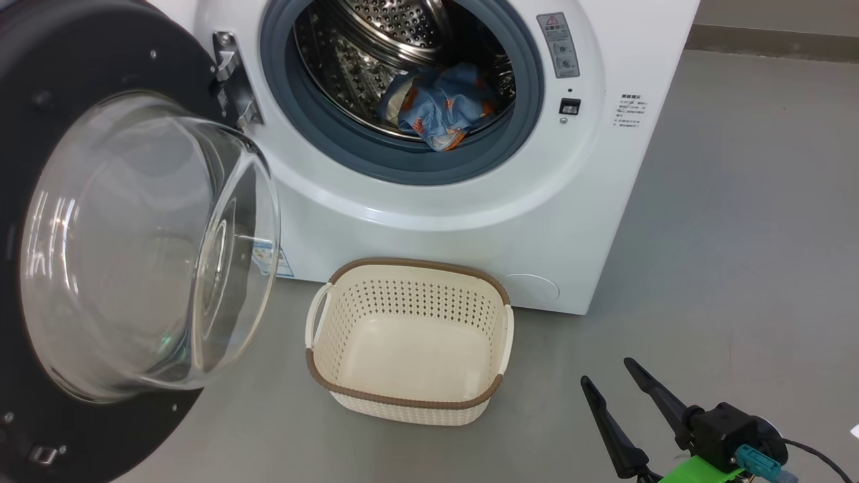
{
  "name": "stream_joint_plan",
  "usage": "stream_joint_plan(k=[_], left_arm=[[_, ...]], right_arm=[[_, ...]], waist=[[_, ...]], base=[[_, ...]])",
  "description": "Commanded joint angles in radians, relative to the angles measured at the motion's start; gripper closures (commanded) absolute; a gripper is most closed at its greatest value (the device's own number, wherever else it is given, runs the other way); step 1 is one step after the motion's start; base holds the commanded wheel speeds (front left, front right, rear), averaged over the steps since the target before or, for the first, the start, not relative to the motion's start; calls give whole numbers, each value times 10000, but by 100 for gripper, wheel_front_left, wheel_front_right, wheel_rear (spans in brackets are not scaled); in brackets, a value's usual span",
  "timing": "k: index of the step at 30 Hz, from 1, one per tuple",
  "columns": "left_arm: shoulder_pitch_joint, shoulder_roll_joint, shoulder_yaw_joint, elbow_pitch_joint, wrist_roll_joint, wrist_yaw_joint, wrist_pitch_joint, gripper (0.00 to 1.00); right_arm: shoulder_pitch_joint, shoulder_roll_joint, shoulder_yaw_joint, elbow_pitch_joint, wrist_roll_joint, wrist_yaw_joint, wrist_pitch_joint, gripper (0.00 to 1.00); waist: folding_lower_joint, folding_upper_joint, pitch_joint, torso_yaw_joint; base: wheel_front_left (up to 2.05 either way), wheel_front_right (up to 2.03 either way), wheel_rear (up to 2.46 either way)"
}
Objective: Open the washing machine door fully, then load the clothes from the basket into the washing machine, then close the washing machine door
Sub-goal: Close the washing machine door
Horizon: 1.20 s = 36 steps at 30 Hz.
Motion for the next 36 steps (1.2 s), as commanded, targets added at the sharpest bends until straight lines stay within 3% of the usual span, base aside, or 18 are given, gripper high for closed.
stream_joint_plan(k=[1,17,36], left_arm=[[168,380,50,-441,-15,74,229,100],[505,-417,-395,-2345,-252,642,931,100],[522,-1029,-641,-3276,-288,958,882,100]], right_arm=[[-72,-44,131,-246,74,14,-49,0],[-76,190,99,-225,61,14,-49,0],[-36,279,-1,-246,62,14,-49,0]], waist=[[0,0,1,-48],[0,0,-83,-273],[0,0,-190,-1513]], base=[[0,0,0],[0,0,0],[0,0,0]])
